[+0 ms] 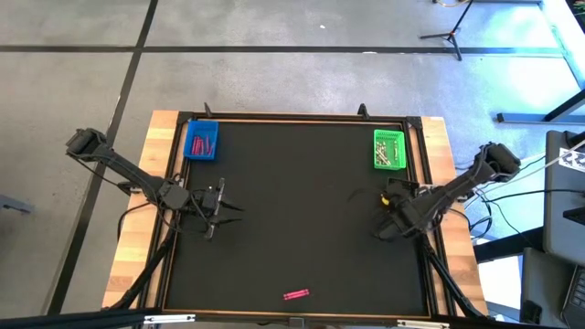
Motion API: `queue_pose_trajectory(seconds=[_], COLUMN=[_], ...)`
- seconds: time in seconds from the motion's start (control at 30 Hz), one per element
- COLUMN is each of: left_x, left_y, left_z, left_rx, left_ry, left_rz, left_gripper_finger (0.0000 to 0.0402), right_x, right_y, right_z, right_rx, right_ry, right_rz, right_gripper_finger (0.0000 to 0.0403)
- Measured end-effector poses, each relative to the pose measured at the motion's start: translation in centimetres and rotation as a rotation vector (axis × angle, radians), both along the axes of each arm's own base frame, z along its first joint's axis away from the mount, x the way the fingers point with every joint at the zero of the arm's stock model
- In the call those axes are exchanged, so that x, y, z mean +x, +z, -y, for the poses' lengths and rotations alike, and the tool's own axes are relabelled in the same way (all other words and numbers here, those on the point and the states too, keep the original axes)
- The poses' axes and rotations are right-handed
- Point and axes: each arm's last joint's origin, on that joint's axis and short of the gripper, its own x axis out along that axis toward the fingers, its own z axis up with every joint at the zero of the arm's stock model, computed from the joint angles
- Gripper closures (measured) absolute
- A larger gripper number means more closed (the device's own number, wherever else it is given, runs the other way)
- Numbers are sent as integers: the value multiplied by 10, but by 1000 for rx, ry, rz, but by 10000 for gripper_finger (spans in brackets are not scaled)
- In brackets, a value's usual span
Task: Sort crayons
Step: Put the pink crayon into the black bin, then put the red crayon into the blue bin
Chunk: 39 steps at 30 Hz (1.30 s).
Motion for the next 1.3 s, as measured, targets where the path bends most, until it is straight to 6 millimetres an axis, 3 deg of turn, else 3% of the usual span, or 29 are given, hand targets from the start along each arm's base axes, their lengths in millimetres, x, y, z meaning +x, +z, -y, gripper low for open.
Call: queue_pose_trajectory(seconds=[0.27,0.6,0.7,1.0,1.13,1.3], left_x=[0,0,1,10,16,32], left_y=[0,0,0,-13,-17,-15], left_z=[0,0,1,7,14,33], left_rx=[-1,-2,-7,-23,-36,-36], left_ry=[0,2,-16,-40,-88,-113], left_rz=[2,4,-3,-62,-72,-116], left_gripper_finger=[286,286,286,286,286,286], right_x=[-3,0,12,69,90,113], right_y=[-23,-17,-6,9,6,-14], right_z=[14,11,0,-55,-82,-104], right_rx=[20,71,95,15,-17,4], right_ry=[-81,-3,97,656,855,1032], right_rz=[-46,-82,14,607,735,794], right_gripper_finger=[353,222,207,205,205,205])
